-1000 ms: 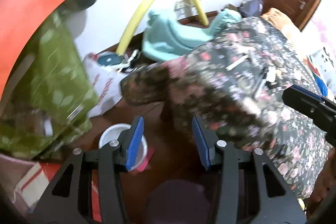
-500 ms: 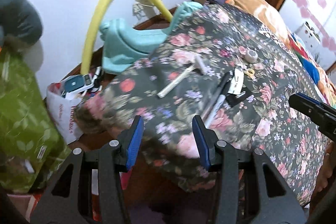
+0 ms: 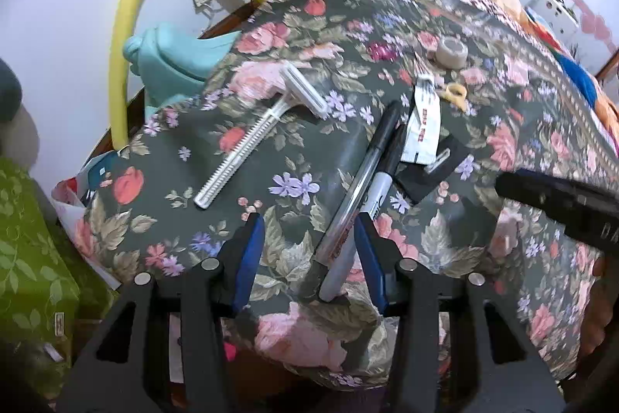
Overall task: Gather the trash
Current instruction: 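Move both grippers back over the items on the bed, then grasp the black marker with the left gripper while the right grasps a small black item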
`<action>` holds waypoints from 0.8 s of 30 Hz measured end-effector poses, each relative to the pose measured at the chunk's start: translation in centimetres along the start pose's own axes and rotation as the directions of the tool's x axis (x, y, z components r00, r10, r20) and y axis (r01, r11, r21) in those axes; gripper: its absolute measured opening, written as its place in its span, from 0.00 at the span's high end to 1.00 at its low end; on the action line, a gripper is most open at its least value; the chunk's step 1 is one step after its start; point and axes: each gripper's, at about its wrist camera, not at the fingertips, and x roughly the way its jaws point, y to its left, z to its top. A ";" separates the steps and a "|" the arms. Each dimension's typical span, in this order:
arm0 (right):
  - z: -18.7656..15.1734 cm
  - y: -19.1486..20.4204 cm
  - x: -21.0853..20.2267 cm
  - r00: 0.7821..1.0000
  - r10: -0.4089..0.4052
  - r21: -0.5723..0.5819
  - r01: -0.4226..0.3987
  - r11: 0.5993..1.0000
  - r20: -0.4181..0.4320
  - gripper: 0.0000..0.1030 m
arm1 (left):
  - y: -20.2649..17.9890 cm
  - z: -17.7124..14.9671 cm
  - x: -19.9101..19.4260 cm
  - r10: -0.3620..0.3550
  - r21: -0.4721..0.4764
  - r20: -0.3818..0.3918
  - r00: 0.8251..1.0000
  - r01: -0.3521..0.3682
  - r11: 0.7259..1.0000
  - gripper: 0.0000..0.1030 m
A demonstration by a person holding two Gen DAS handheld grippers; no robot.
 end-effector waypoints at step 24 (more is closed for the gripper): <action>-0.2 4.2 3.1 0.966 -0.226 -0.263 0.252 0.931 0.124 0.52 | -0.9 -3.6 -1.4 -0.140 0.019 -0.017 0.990 0.140 0.990 0.85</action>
